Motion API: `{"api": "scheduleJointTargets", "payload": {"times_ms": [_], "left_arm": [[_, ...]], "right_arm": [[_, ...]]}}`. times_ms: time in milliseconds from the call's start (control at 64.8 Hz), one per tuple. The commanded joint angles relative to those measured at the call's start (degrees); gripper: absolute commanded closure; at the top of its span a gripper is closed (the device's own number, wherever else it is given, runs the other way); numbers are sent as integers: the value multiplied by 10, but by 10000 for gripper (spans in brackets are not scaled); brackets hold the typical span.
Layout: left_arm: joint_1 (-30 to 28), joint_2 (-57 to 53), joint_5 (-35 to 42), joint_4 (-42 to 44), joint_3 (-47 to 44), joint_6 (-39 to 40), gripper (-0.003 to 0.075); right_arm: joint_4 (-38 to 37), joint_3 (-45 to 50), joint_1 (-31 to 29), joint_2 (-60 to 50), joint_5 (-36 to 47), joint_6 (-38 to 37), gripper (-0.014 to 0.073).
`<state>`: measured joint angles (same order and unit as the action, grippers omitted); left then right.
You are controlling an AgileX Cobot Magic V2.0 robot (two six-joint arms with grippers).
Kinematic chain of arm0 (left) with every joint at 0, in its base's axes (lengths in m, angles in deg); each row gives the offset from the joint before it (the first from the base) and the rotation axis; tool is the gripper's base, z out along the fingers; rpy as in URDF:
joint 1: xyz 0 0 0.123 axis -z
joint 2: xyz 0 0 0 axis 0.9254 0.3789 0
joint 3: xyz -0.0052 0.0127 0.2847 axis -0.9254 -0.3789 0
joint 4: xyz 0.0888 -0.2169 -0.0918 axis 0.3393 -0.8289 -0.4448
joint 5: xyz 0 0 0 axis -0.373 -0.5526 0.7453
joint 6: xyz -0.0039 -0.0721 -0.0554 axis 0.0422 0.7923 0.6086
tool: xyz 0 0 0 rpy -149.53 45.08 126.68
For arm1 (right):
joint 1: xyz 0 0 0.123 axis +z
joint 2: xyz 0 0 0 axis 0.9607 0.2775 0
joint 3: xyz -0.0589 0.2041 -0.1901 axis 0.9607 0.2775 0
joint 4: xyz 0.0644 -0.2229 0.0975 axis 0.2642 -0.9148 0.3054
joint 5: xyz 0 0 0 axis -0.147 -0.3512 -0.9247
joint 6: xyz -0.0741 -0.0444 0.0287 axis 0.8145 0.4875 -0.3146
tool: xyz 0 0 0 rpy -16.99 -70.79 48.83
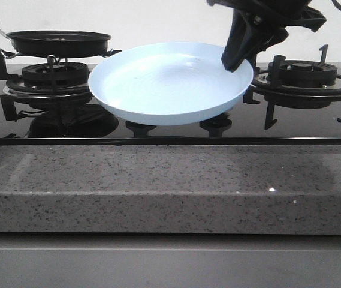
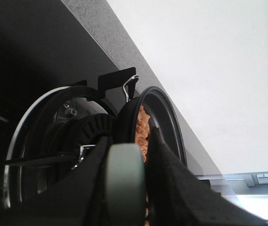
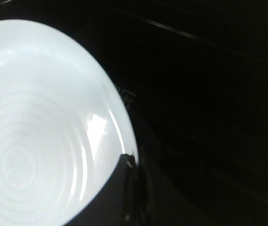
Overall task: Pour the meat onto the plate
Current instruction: 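Grasp the pale green handle of the black frying pan with the left gripper, then lift the pan with the left gripper over the held plate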
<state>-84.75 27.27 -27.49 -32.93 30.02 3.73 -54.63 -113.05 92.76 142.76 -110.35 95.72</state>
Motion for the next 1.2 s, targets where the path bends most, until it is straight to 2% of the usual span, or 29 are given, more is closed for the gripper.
{"api": "scheduleJointTargets", "payload": {"times_ms": [0,170,417,818,1189], "left_arm": [[1,-32,-27,-39,19,-8,626],[1,-37,-35,-41,19,-9,635],[1,-71,-50,-73,19,-25,740],[15,-169,-96,-76,5,-68,741],[98,-282,-40,-78,-95,-210,741]], "right_arm": [[13,-14,0,-23,22,5,655],[13,-14,0,-23,22,5,655],[13,-14,0,-23,22,5,655],[13,-14,0,-23,22,5,655],[13,-14,0,-23,22,5,655]]}}
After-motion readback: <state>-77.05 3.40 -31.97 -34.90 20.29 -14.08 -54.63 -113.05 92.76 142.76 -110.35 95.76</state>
